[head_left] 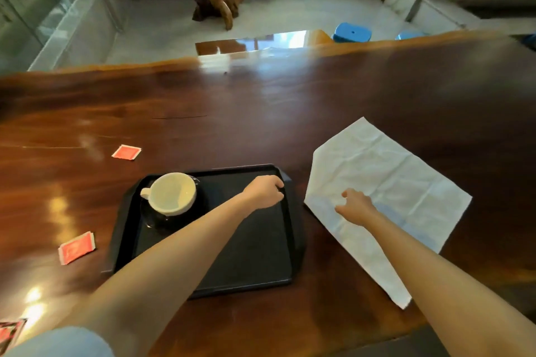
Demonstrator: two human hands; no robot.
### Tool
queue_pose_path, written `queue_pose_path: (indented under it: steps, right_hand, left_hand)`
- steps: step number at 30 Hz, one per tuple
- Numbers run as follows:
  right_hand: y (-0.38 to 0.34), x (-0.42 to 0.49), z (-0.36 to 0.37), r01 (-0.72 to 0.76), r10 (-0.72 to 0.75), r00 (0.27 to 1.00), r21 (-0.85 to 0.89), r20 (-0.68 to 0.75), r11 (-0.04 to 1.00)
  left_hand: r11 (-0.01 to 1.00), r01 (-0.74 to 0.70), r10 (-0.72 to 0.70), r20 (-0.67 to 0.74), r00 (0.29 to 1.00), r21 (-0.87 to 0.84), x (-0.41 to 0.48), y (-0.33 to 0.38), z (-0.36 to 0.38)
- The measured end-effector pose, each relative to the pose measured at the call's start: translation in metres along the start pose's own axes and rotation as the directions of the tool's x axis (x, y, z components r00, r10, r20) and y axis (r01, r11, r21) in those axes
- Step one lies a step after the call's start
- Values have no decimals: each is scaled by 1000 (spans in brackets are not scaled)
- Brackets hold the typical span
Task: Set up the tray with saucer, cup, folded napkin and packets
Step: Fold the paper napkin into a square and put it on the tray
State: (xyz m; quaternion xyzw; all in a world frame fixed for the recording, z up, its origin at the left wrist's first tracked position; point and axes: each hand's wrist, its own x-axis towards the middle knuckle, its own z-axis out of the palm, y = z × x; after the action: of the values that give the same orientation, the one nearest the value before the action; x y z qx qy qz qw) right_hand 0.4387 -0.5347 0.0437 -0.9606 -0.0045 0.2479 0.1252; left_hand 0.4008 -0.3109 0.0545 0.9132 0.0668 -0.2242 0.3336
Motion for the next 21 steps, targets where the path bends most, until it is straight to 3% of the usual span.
queue_pose_path:
  steps: [6, 10, 21]
  right_hand:
    - [47, 60, -34, 161, -110, 969, -227, 220, 961]
    - [72, 89, -50, 290, -186, 926, -303, 328, 908]
    - [131, 176, -70, 481, -342, 873, -499, 348, 721]
  left_hand:
    - [987, 86, -104, 127, 986, 139, 53, 59, 44]
    - [975, 173, -190, 117, 975, 140, 80, 86, 62]
    - [906, 378, -386, 3, 922, 190, 142, 99, 79]
